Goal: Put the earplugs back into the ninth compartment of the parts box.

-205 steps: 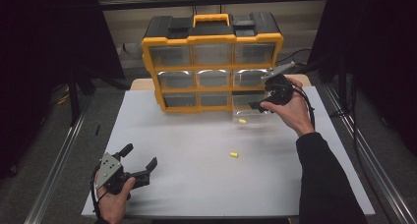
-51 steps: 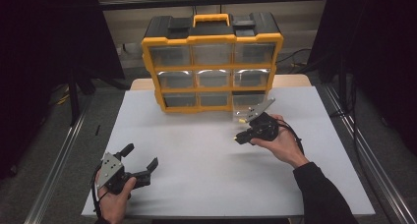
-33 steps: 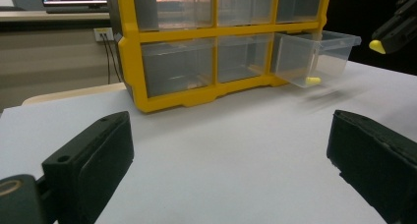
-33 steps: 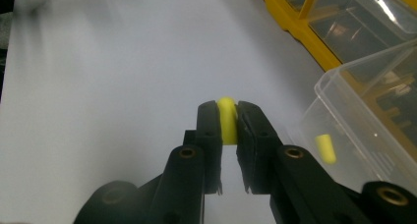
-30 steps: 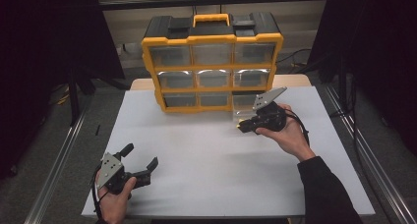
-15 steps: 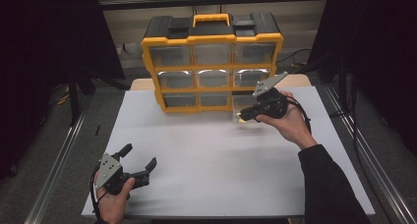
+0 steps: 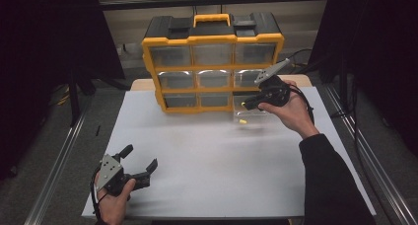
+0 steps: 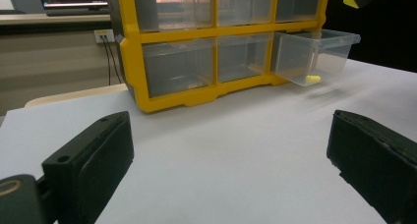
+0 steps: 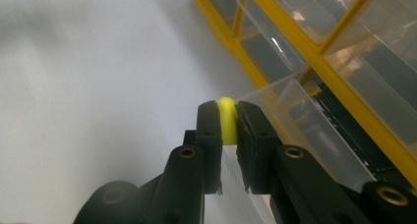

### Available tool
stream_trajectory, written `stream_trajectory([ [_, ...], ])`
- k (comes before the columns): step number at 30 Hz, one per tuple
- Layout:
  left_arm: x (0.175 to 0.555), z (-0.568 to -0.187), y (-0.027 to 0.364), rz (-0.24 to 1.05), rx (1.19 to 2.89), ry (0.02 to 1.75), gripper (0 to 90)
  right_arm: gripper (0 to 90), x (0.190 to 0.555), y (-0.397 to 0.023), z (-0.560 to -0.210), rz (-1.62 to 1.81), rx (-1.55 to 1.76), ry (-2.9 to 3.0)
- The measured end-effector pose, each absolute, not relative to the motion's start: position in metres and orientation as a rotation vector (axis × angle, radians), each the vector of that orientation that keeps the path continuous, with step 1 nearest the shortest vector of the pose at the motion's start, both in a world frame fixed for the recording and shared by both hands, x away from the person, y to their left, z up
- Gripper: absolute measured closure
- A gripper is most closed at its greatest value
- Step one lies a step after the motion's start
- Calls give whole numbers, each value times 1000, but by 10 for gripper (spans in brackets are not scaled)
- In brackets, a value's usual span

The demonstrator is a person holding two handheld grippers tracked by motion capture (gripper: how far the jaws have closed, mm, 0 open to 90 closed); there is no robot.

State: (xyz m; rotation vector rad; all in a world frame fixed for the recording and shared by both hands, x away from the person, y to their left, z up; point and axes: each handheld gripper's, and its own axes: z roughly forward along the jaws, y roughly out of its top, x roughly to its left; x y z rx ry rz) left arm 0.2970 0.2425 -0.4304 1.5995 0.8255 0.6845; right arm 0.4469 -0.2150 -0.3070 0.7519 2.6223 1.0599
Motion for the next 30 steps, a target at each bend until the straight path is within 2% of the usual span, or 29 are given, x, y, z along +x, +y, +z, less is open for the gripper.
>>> stream_trajectory([
  [30,298,-431,242,679,1609,821,38,804,494,-212,-324,755,906,2695],
])
